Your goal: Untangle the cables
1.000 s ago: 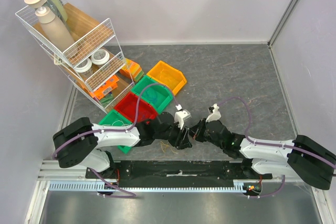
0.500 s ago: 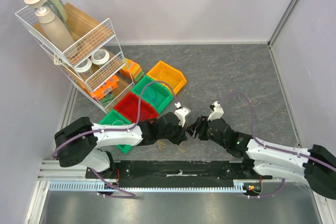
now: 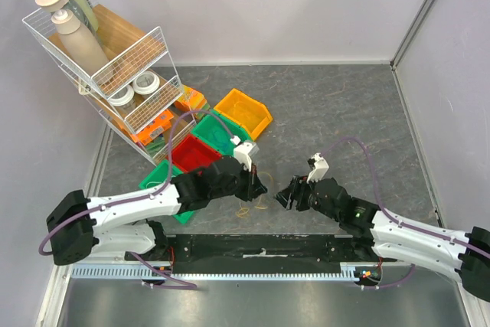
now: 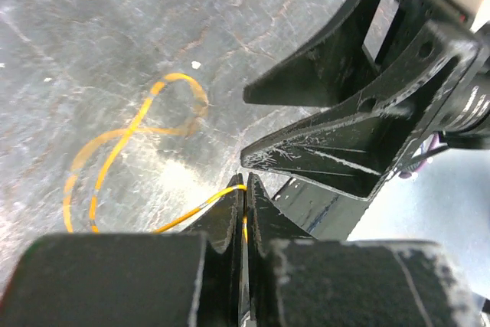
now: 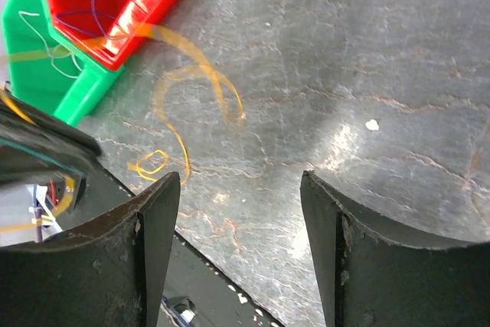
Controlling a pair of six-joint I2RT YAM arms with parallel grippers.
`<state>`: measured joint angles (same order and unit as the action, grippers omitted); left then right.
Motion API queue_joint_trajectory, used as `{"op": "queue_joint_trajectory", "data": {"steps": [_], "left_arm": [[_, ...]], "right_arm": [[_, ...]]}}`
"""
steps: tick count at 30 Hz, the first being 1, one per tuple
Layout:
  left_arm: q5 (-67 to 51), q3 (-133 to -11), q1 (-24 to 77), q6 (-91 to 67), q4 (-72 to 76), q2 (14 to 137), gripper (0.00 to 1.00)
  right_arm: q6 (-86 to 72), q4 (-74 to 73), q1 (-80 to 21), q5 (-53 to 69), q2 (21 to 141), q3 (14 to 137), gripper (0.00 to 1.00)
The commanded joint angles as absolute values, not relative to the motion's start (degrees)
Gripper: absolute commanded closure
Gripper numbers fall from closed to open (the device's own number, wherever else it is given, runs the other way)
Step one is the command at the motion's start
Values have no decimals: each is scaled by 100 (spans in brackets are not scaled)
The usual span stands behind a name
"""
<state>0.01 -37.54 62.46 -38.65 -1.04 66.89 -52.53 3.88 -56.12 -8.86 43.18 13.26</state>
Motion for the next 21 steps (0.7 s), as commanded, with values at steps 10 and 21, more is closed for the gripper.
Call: {"op": "queue_joint_trajectory", "data": {"steps": [10, 21], "left_arm": [[501, -5660, 4932, -3411, -512, 6389, 98], [1222, -6766, 4202, -2277, 1380, 7820, 98]], "right_arm": [[-5881, 1458, -5634, -1898, 3990, 132, 28], [-5678, 1925, -5634, -2004, 3516, -430, 27]]}}
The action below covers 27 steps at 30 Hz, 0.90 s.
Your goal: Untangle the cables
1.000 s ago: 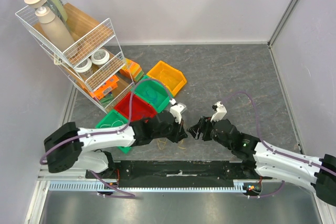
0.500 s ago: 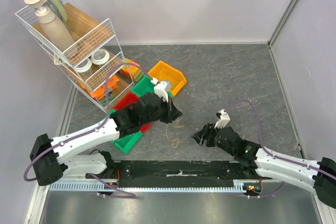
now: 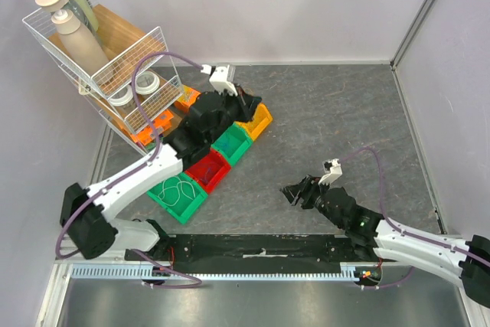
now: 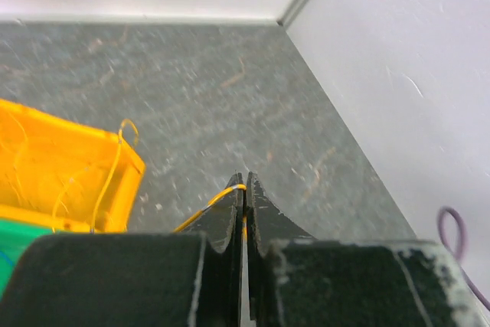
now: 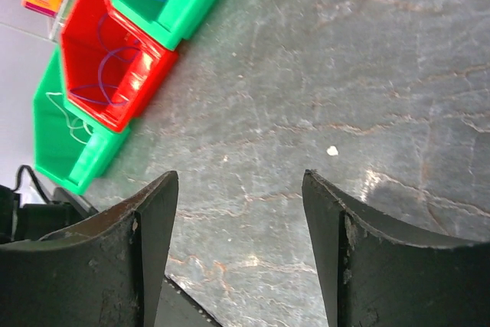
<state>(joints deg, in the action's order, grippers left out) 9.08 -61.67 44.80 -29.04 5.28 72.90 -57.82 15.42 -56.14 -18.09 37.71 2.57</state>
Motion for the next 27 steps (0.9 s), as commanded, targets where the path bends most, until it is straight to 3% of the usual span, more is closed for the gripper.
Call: {"op": "queue_joint_trajectory", "data": {"steps": [1, 8, 27], "left_arm": [[1204, -6933, 4114, -2320, 1310, 8014, 98], [685, -7462, 3613, -2645, 1230, 9025, 98], [2749, -9044, 3542, -3919, -1484, 11645, 98]], "right_arm": [[-5669, 1916, -5634, -2013, 3429, -465, 26], [-5660, 1855, -5634, -2030, 3138, -563, 25], [-5643, 1899, -5616, -2057, 3278, -536, 23]]}}
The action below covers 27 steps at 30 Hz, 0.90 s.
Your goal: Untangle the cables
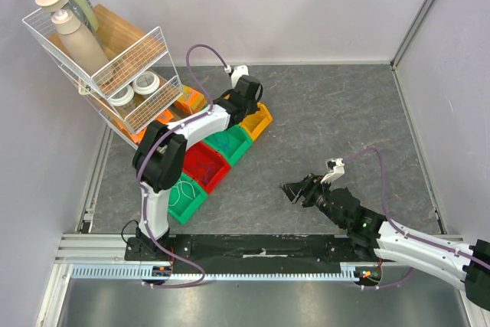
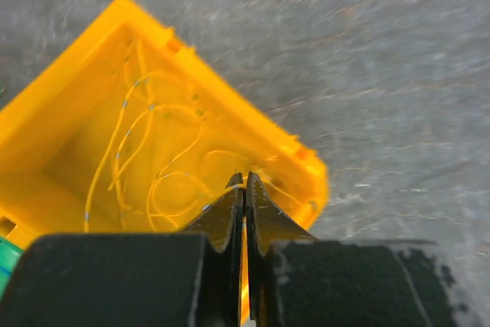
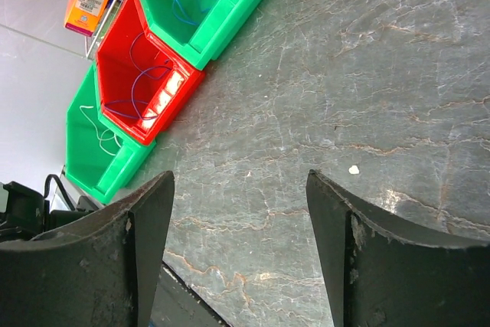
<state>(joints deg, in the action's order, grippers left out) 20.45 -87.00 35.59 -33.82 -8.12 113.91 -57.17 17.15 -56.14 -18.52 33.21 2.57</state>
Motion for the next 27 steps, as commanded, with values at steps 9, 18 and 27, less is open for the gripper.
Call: {"op": "queue_joint_trajectory", "data": {"steps": [9, 18, 27], "left_arm": [[3639, -8938, 3551, -4017, -1627, 11804, 98], [3472, -8746, 3551, -3937, -1573, 11392, 62], [2322, -8482, 3551, -3999, -1652, 10390, 33]], "right_arm": [[-5660, 1907, -5625, -2066, 3243, -563, 21], [-5660, 1969, -5616, -2057, 3313, -562, 21], [-5660, 2065, -5625, -2021, 3489, -536, 21]]}}
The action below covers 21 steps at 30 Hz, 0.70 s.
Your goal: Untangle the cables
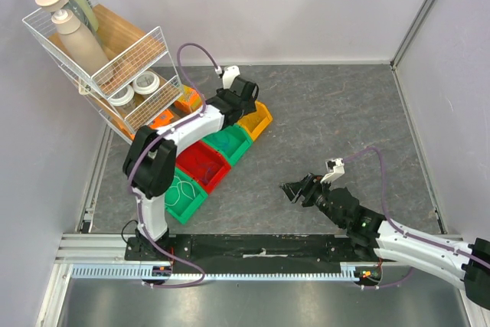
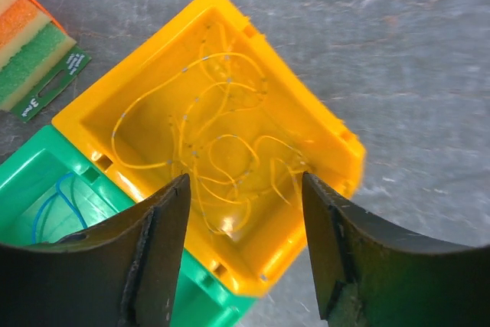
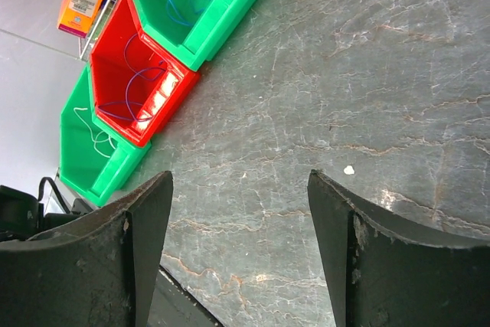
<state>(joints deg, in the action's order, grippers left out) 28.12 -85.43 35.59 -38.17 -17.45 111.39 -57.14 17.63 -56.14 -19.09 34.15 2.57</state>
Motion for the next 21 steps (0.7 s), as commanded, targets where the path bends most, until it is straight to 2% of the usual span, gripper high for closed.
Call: {"op": "queue_joint_trajectory", "data": {"steps": [1, 6, 11, 13, 17, 21], "left_arm": [[2129, -8412, 3551, -4051, -1678, 10197, 33], [628, -7395, 3551, -4236, -1163, 8985, 32], [-1481, -5234, 3551, -4473, 252, 7403, 20], [-2229, -4582, 3560, -4552, 456, 6788, 18], [-3583, -3535, 3586, -4527, 563, 5470, 17], [-4095, -2823, 3577, -4281, 335, 3890, 16]], "right_arm": [[-5660, 2065, -5625, -2021, 3507, -536, 21], [-5678, 2048, -5616, -2030, 3577, -492, 21], [-5678, 2021, -5634, -2030, 3595, -475, 21], [-5687, 2021, -5625, -2021, 3586, -483, 20], [-5686, 2021, -5616, -2030, 3472, -519, 13], [-5800, 1654, -5616, -2240, 3042, -562, 4]]}}
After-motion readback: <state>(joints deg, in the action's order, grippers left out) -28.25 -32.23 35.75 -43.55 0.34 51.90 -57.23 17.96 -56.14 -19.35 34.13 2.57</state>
